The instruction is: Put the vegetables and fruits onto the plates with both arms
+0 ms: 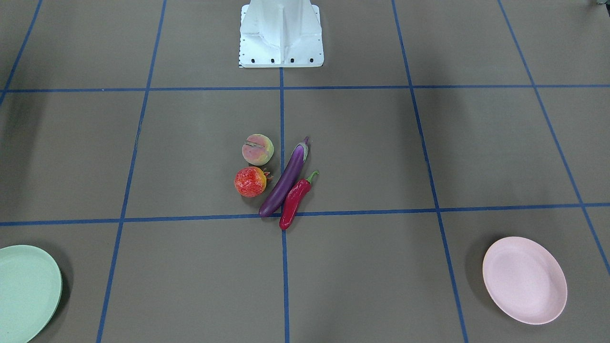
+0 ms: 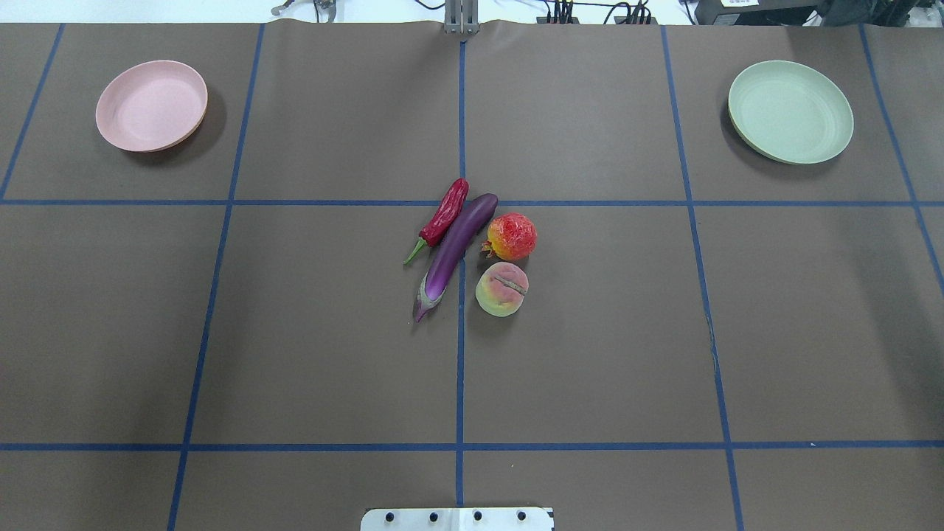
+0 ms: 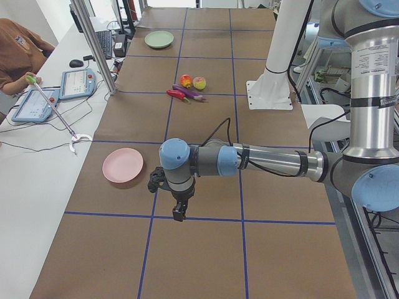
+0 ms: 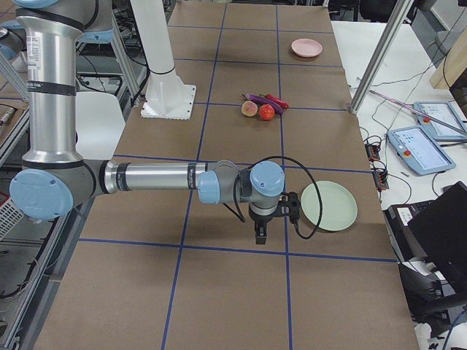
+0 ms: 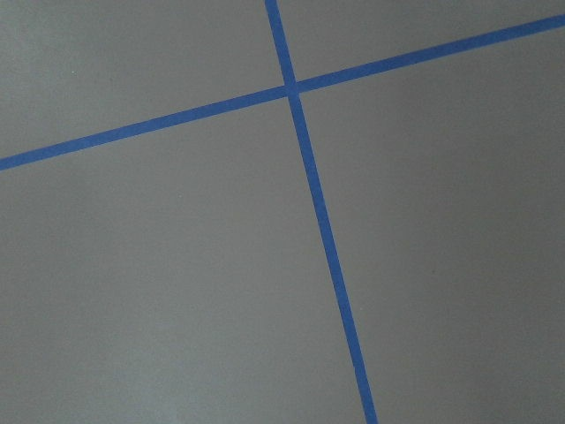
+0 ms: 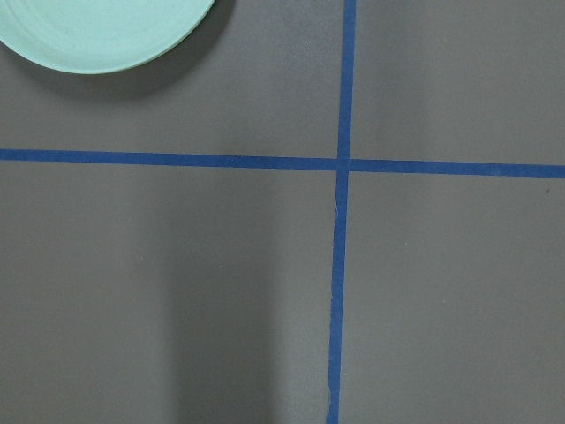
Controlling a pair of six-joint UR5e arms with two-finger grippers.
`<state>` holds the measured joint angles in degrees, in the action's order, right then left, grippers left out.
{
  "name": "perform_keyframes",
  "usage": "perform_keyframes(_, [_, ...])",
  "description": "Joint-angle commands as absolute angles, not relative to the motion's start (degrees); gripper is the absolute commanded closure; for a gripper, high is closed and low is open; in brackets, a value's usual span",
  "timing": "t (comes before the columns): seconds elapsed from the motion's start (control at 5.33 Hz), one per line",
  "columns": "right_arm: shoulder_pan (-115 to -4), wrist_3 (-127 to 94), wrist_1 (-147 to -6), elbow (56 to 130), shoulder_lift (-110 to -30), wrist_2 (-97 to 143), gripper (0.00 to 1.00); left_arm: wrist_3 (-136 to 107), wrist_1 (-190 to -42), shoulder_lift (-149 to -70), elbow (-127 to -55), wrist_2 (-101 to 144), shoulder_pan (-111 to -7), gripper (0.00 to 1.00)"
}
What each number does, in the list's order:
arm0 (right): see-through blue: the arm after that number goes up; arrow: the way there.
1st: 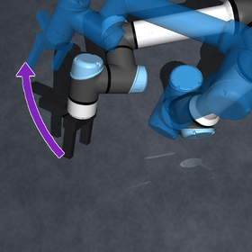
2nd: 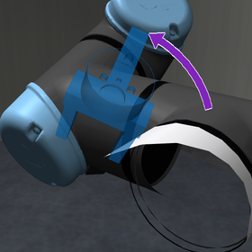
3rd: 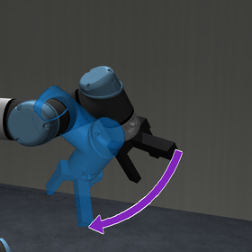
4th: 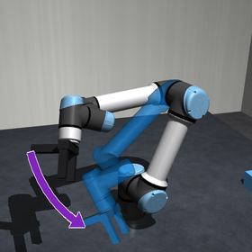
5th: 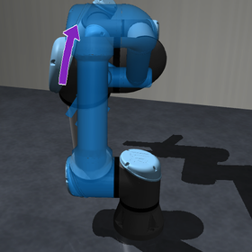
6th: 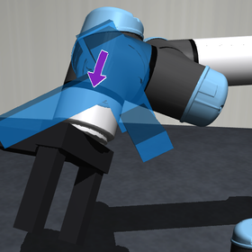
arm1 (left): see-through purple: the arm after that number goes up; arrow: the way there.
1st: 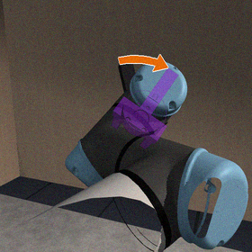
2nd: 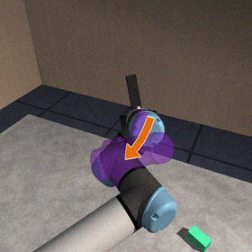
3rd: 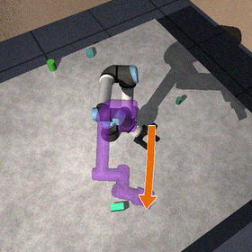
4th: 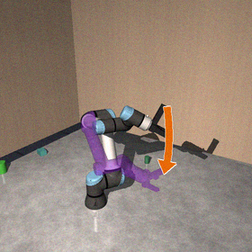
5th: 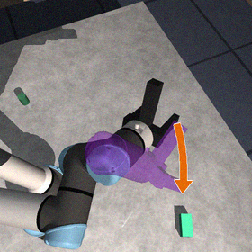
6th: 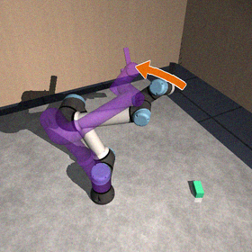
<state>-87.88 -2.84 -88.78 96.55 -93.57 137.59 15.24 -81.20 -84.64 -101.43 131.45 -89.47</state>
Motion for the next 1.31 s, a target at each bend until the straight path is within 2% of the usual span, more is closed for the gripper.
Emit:
perform_keyframes(0.0, [-87.89,-2.99,-88.86,96.77,-93.69,137.81,0.00,15.03,-81.04,-85.33,-101.69,131.31,-89.47,0.00])
perform_keyframes(0.56, [-87.89,-2.99,-88.86,96.94,-93.69,138.51,0.00,14.59,-80.85,-92.44,-106.60,131.83,-88.34,0.00])
perform_keyframes(0.75, [-87.89,-2.99,-88.77,97.47,-93.60,138.52,0.00,10.85,-81.12,-92.72,-111.40,131.92,-86.85,0.00])
perform_keyframes(0.94, [-87.89,-2.99,-88.25,97.64,-93.60,138.43,0.00,10.11,-80.60,-95.68,-114.75,131.66,-82.57,0.00])
perform_keyframes(1.12, [-87.89,-2.99,-87.46,97.47,-93.69,138.43,0.00,2.80,-80.25,-99.54,-114.61,131.57,-75.92,0.00])
